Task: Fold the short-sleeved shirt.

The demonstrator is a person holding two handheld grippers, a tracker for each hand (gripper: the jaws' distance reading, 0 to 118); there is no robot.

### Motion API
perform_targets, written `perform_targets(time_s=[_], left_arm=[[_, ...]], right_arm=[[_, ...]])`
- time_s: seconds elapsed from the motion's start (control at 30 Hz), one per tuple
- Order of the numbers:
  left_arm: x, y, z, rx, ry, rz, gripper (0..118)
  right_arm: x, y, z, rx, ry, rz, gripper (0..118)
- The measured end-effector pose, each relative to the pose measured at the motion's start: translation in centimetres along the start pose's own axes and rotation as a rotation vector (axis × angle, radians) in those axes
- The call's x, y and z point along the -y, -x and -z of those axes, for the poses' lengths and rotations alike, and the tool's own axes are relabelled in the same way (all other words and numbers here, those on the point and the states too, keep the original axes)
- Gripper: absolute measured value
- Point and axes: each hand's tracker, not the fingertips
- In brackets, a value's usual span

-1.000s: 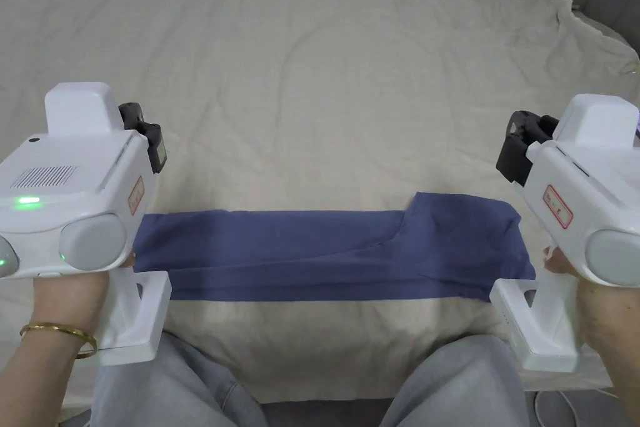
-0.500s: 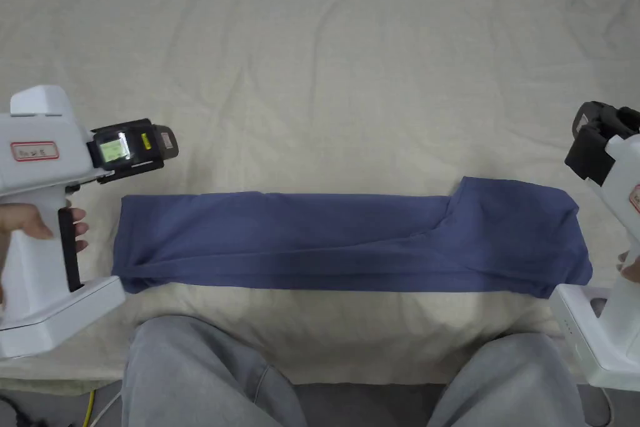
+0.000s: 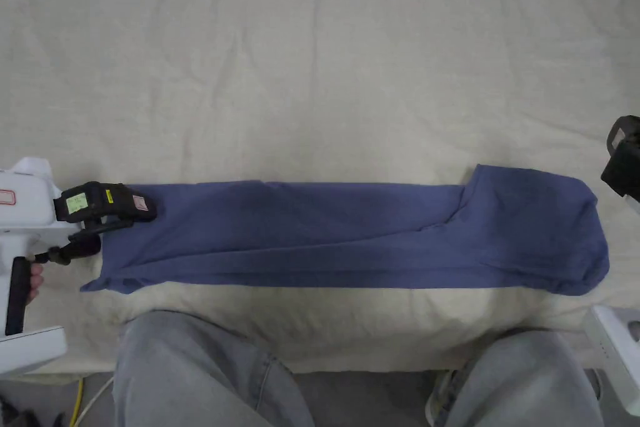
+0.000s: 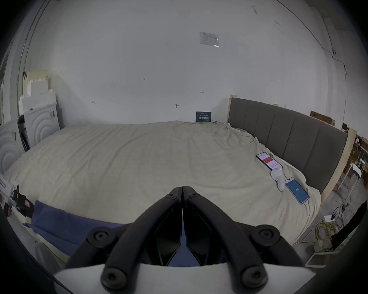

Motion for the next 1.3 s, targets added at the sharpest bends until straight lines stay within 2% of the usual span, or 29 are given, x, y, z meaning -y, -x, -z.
perform_targets(time_s=[0.1,0.17,0.23,0.27,0.33,0.37,0.4,0.47,0.53,0.63,0.7,0.9,1.13,1.3], left_arm=[[0.2,0.0,-0.6,0.051,0.0,-0.012,101],[0.6,0.1,-0.5,0.034,-0.029,-0.04,83],[1.4,-0.2,-0.8,0.001,-0.048,-0.017,72],[1.7,-0.4,-1.0,-0.009,-0.056,0.0,63],[1.9,-0.9,-1.1,-0.094,-0.058,0.029,39],[2.0,-1.2,-0.8,-0.16,-0.058,0.038,23],[2.1,-1.6,-0.6,-0.221,-0.056,0.05,21],[2.3,-2.7,-0.3,-0.22,-0.065,0.054,16],[2.7,-4.3,0.3,-0.293,-0.073,0.125,4],[2.8,-5.7,0.8,-0.361,-0.066,0.115,0],[2.5,-6.3,0.1,-0.353,-0.062,0.101,0],[2.1,-8.3,-4.4,-0.233,-0.135,0.045,0],[3.5,-15.7,-8.9,-0.113,-0.191,0.167,0],[4.6,-22.0,-7.5,0.012,-0.14,0.232,0]], right_arm=[[0.1,0.6,0.3,-0.015,0.008,-0.019,0],[0.2,0.9,0.6,-0.021,0.01,-0.018,0],[0.4,1.1,0.9,-0.029,0.018,-0.001,0],[0.5,1.2,1.1,-0.032,0.023,0.005,0],[0.7,1.4,1.4,-0.036,0.03,0.01,0],[0.8,1.4,1.4,-0.04,0.031,0.014,0],[0.9,1.4,1.4,-0.042,0.032,0.017,0],[1.0,1.4,1.4,-0.044,0.032,0.025,0],[1.1,1.3,1.3,-0.046,0.033,0.029,0],[1.2,0.9,1.0,-0.036,0.029,0.022,0],[1.0,0.4,0.8,-0.038,0.025,0.032,0],[0.1,-0.9,0.1,-0.044,-0.009,0.045,0],[-0.7,-2.4,-0.1,-0.056,-0.05,0.065,0],[-1.0,-3.6,-0.7,-0.059,-0.072,0.078,0]])
